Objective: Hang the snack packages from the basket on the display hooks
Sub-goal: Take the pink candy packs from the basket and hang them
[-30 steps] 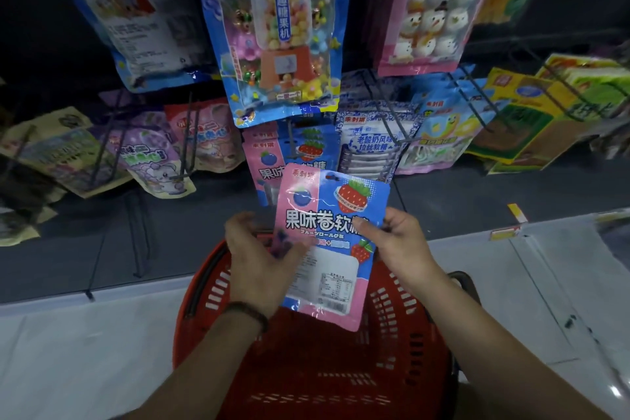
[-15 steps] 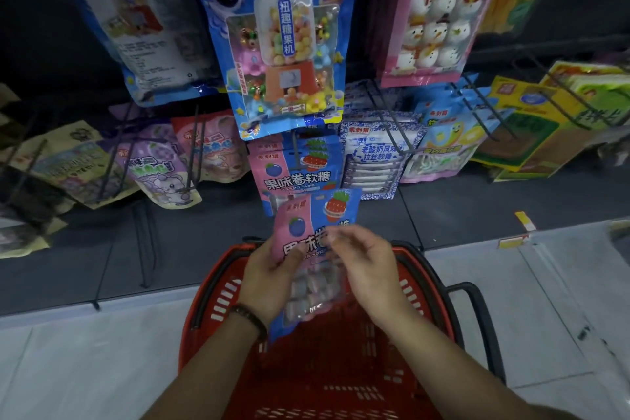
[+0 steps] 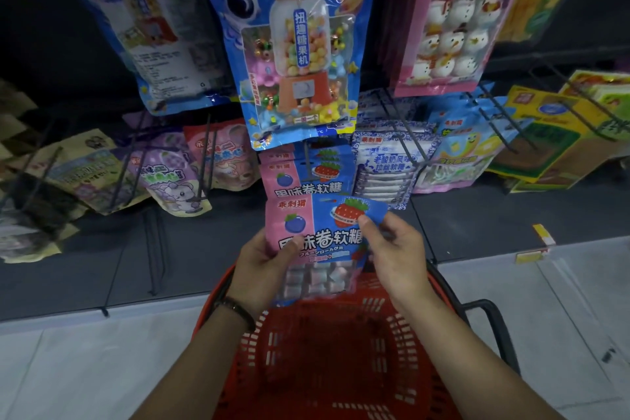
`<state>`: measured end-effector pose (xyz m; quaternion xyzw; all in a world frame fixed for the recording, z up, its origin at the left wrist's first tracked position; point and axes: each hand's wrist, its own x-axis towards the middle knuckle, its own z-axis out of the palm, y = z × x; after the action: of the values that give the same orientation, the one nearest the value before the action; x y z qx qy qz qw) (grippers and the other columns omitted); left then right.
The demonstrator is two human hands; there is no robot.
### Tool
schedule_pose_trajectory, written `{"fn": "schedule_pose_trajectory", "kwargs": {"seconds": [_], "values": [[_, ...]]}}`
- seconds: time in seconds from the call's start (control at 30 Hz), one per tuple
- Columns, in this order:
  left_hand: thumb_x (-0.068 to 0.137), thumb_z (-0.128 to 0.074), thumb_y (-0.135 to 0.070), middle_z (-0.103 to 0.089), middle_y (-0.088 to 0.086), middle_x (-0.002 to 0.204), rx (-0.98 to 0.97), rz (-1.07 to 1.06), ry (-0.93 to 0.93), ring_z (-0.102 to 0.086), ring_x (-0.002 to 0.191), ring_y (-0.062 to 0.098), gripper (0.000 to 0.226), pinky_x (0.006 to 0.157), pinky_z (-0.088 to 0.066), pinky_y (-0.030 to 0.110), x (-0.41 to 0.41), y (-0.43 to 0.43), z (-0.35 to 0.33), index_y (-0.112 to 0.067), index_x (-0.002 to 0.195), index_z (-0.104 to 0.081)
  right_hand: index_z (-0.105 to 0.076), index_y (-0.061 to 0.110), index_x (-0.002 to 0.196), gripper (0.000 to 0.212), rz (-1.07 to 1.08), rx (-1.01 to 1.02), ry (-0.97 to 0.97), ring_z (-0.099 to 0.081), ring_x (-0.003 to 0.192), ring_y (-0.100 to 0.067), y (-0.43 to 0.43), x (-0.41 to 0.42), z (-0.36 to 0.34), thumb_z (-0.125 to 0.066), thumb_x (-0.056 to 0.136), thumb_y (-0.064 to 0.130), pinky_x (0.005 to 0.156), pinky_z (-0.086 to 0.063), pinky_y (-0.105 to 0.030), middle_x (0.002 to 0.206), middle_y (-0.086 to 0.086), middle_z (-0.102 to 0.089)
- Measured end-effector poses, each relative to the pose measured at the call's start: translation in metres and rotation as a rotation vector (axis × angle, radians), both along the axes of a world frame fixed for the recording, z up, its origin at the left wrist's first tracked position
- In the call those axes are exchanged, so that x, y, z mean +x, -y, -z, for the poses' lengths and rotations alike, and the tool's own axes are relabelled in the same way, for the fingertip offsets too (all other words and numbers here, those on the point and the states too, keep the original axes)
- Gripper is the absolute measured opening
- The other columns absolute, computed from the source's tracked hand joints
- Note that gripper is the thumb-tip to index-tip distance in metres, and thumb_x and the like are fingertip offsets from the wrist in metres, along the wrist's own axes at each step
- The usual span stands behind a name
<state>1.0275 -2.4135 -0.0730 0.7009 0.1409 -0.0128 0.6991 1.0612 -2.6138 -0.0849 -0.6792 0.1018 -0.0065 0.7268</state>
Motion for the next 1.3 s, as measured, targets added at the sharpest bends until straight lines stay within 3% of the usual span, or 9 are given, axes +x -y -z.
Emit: {"fn": "schedule_pose_trajectory", "kwargs": {"seconds": [0.17, 0.3, 0.4, 0.6, 0.7, 0.8, 0.9, 1.0, 1.3], "values": [[0.1, -0.064, -0.008, -0.08, -0.015, 0.086, 0.028, -0.08, 0.139, -0.071, 0.081, -0.004, 0.017, 0.072, -0.055, 0.013, 0.008, -0.002, -0.012, -0.017, 0.107, -0.077, -0.077, 0.02, 0.082, 0.02, -0.003, -0.022, 0.084, -0.066, 0.071, -0.026, -0.001, 0.008, -0.004, -0.071, 0.1, 0.018, 0.062, -0.061, -0.039, 0.075, -0.02, -0.073], [0.097, -0.069, -0.003, -0.081, -0.01, 0.096, 0.112, -0.164, 0.347, -0.072, 0.092, 0.002, 0.019, 0.082, -0.055, 0.02, 0.018, -0.002, -0.02, -0.019, 0.101, -0.079, -0.073, 0.018, 0.084, 0.019, 0.055, -0.025, 0.206, -0.065, 0.068, -0.009, -0.009, 0.012, -0.018, -0.068, 0.101, 0.011, 0.065, -0.057, -0.022, 0.069, 0.006, -0.072], [0.094, -0.072, -0.008, -0.078, 0.0, 0.104, 0.269, -0.18, 0.468, -0.07, 0.108, 0.025, 0.026, 0.093, -0.055, 0.043, 0.027, -0.005, -0.015, -0.032, 0.1, -0.079, -0.073, 0.023, 0.092, 0.016, 0.091, 0.005, 0.247, -0.071, 0.078, -0.011, -0.013, 0.017, -0.025, -0.066, 0.102, 0.013, 0.075, -0.059, -0.022, 0.077, 0.006, -0.076], [0.098, -0.067, -0.03, -0.074, -0.013, 0.11, 0.417, -0.223, 0.26, -0.066, 0.114, 0.02, 0.014, 0.1, -0.051, 0.054, 0.037, -0.015, 0.02, -0.036, 0.104, -0.077, -0.076, 0.026, 0.097, 0.017, -0.003, -0.057, 0.184, -0.072, 0.078, -0.008, -0.014, 0.03, 0.001, -0.067, 0.103, 0.014, 0.079, -0.062, -0.031, 0.082, 0.006, -0.078], [0.105, -0.06, -0.026, -0.079, -0.014, 0.105, 0.239, -0.184, 0.09, -0.071, 0.102, 0.008, 0.016, 0.097, -0.057, 0.048, 0.041, -0.014, 0.023, -0.025, 0.109, -0.075, -0.075, 0.024, 0.098, 0.02, -0.012, -0.017, 0.086, -0.071, 0.077, -0.005, -0.022, 0.036, 0.014, -0.061, 0.106, 0.012, 0.072, -0.06, -0.023, 0.08, 0.009, -0.078], [0.107, -0.056, -0.032, -0.079, -0.02, 0.102, 0.147, -0.153, -0.046, -0.076, 0.102, 0.019, 0.025, 0.089, -0.062, 0.049, 0.046, -0.018, 0.019, -0.019, 0.11, -0.076, -0.076, 0.029, 0.095, 0.024, -0.078, -0.108, 0.035, -0.073, 0.08, -0.004, -0.026, 0.043, 0.021, -0.058, 0.108, 0.02, 0.073, -0.061, -0.029, 0.086, 0.012, -0.08], [0.106, -0.056, -0.038, -0.08, -0.018, 0.102, 0.164, -0.115, -0.069, -0.076, 0.102, 0.016, 0.028, 0.088, -0.063, 0.045, 0.053, -0.025, 0.017, -0.022, 0.105, -0.079, -0.076, 0.039, 0.091, 0.022, -0.087, -0.165, -0.004, -0.071, 0.08, -0.012, -0.025, 0.056, 0.022, -0.061, 0.106, 0.035, 0.081, -0.063, -0.051, 0.086, 0.006, -0.079], [0.105, -0.057, -0.041, -0.081, -0.013, 0.101, 0.17, -0.09, -0.068, -0.078, 0.096, 0.019, 0.029, 0.08, -0.063, 0.04, 0.062, -0.029, 0.013, -0.028, 0.098, -0.081, -0.069, 0.021, 0.093, 0.037, -0.103, -0.201, 0.049, -0.063, 0.075, -0.025, -0.023, 0.069, 0.016, -0.06, 0.094, 0.057, 0.079, -0.058, -0.065, 0.088, -0.022, -0.068], [0.101, -0.062, -0.046, -0.076, -0.02, 0.075, 0.151, -0.157, -0.068, -0.071, 0.079, 0.018, 0.03, 0.077, -0.06, 0.039, 0.074, -0.022, 0.013, -0.047, 0.077, -0.079, -0.059, 0.011, 0.084, 0.045, -0.048, -0.212, 0.029, -0.064, 0.074, -0.057, -0.024, 0.081, 0.025, -0.065, 0.097, 0.054, 0.065, -0.055, -0.07, 0.081, -0.029, -0.061]]}}
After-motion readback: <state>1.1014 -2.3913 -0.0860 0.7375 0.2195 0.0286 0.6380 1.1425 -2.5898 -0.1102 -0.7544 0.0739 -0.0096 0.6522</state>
